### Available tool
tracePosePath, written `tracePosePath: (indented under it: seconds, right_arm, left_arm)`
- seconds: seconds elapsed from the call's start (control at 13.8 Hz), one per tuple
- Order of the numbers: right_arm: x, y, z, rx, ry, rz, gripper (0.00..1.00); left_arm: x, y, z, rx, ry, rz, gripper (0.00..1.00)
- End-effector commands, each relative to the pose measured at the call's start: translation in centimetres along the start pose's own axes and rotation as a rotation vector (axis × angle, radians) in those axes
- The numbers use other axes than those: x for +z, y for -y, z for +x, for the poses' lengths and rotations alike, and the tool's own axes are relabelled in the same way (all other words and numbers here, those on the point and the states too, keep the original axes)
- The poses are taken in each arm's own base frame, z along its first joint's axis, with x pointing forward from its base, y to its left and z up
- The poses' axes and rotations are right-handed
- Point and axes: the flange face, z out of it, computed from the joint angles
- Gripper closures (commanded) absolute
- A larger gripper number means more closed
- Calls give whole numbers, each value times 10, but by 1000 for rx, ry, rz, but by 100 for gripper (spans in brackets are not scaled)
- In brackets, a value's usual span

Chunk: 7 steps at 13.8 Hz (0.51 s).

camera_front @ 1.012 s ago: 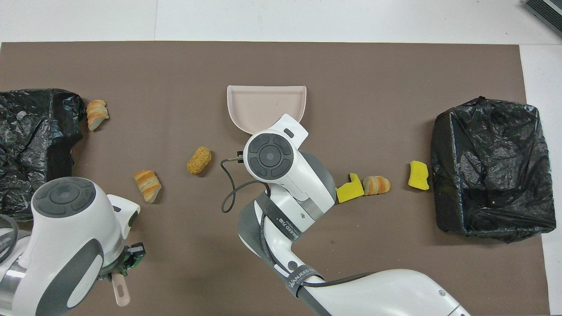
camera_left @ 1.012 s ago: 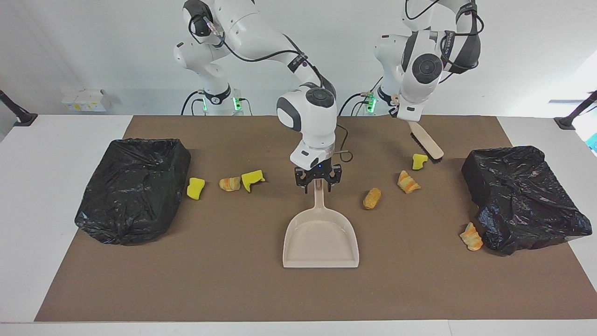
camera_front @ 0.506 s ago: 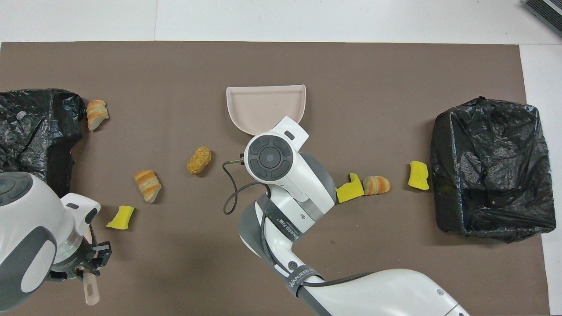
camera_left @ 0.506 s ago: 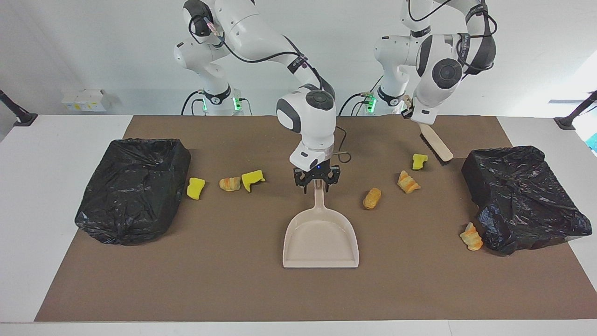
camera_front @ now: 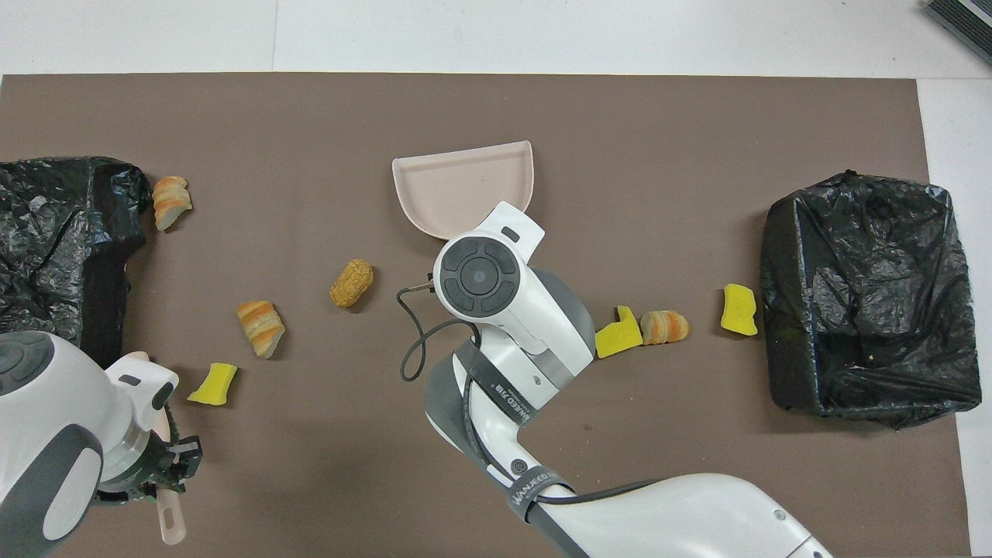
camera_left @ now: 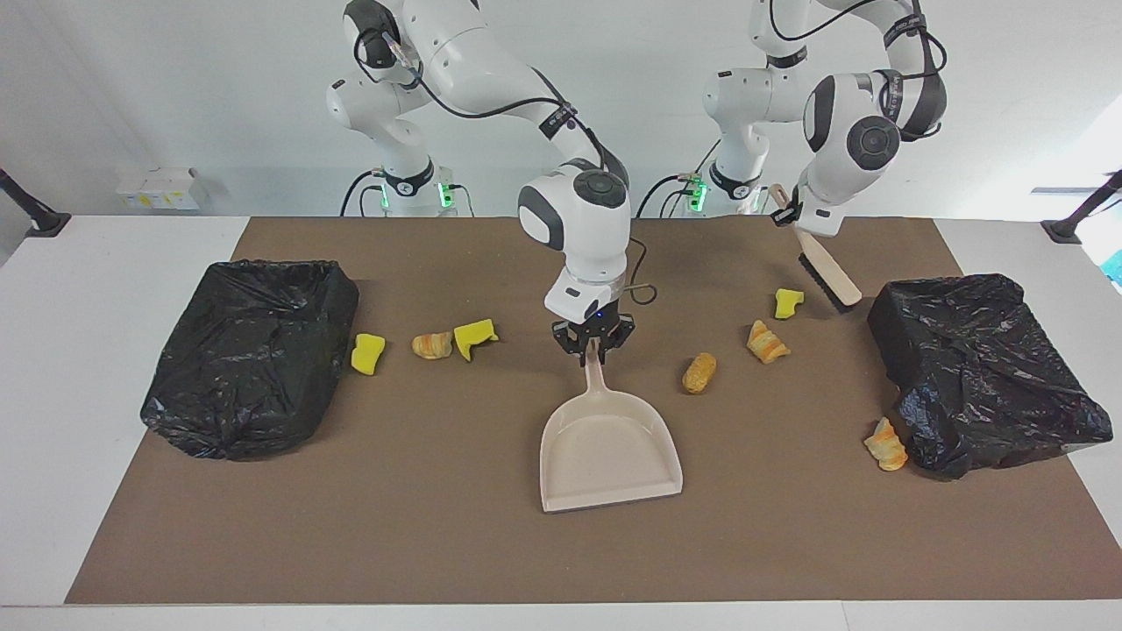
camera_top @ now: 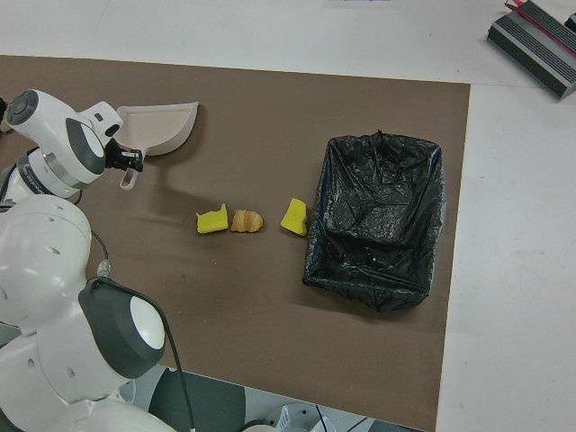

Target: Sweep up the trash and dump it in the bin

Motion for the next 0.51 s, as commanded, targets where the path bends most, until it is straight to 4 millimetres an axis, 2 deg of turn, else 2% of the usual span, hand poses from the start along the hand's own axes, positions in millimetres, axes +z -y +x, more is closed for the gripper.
tracePosePath:
  seconds: [0.0, 0.07, 0.29, 0.36, 0.43]
  right_arm:
    - [-30, -24, 7, -43, -1, -10, 100]
    - [-42, -38, 10, -90, 6, -17, 100]
    - [-65, -84, 15, -351, 85, -49, 100]
    - [-71, -99, 16, -449, 110, -53, 100]
    - [-75, -112, 16, -592, 144, -51, 100]
  left_arm:
    - [10, -4, -7, -10, -26, -33, 100]
    - [16, -6, -6, -10, -26, -42, 100]
    - [15, -11, -7, -41, -15, -73, 100]
    - [15, -16, -10, -48, -18, -68, 100]
    - [15, -30, -14, -40, -27, -80, 100]
